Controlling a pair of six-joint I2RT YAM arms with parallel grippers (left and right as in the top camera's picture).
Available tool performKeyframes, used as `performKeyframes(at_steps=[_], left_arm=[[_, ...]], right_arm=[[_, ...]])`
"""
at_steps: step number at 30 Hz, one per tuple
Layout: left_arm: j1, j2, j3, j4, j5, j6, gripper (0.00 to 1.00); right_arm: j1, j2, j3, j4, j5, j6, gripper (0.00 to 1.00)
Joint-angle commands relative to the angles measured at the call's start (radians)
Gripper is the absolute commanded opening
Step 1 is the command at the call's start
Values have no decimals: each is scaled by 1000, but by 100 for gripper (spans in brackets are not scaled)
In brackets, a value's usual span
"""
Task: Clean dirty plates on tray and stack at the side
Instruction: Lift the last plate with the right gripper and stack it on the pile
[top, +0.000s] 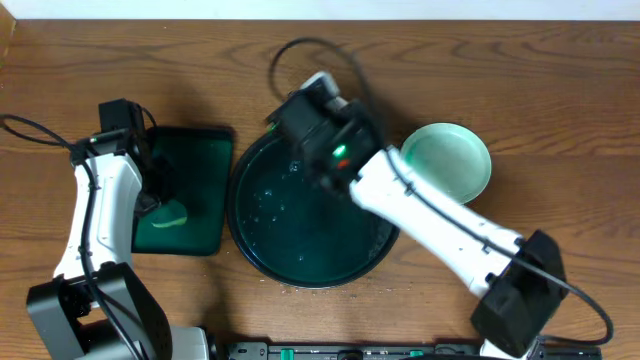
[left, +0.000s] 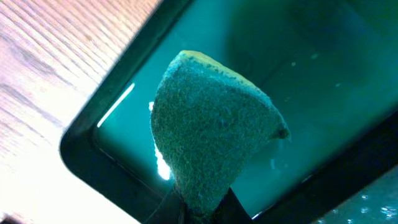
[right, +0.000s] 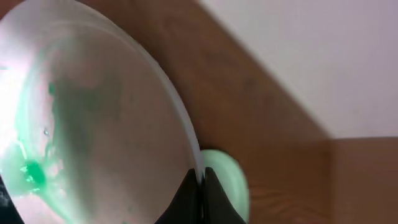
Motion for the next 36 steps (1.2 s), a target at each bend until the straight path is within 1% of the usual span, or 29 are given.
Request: performKeyframes(at_steps=[1, 5, 10, 15, 17, 18, 21, 23, 24, 25, 26, 27, 28, 30, 31, 32, 35, 36], left_arm=[[2, 2, -46, 24, -2, 23, 7], [2, 2, -57, 44, -2, 22, 7], [2, 2, -57, 51, -2, 22, 7], [2, 2, -57, 54, -2, 23, 7], [2, 2, -57, 54, -2, 23, 7], [2, 2, -57, 54, -2, 23, 7], [2, 2, -57, 54, -2, 23, 8], [2, 2, -57, 53, -2, 23, 21], [2, 2, -57, 53, -2, 23, 31], [2, 2, -57, 53, -2, 23, 42], [2, 2, -57, 53, -2, 23, 47], [2, 2, -57, 53, -2, 23, 49], [2, 2, -57, 49, -1, 23, 58], [2, 2, -57, 40, -1, 23, 63], [2, 2, -58, 36, -1, 23, 67], [2, 2, -58, 33, -1, 23, 68], [2, 2, -58, 32, -1, 23, 70], [2, 2, -57, 32, -1, 23, 70]], right_arm=[[60, -2, 7, 5, 291, 13, 1], [109, -2, 7, 13, 518, 43, 1], [180, -3, 7, 45, 688, 43, 1], [214, -3, 7, 43, 695, 43, 1], [213, -3, 7, 41, 661, 43, 1], [210, -3, 7, 40, 632, 42, 1], [189, -3, 7, 11, 451, 43, 1], [148, -3, 7, -26, 232, 53, 1], [134, -3, 7, -34, 186, 66, 1], [105, -3, 7, -45, 101, 89, 1], [87, -3, 7, -50, 50, 95, 1], [62, -5, 7, -55, -10, 100, 1], [29, -8, 7, -58, -91, 103, 1], [-34, -22, 7, -57, -232, 103, 1], [-61, -30, 7, -55, -290, 103, 1], [-105, -47, 7, -51, -386, 104, 1], [-210, -91, 7, -44, -571, 116, 1], [-271, -117, 8, -46, -644, 125, 1]])
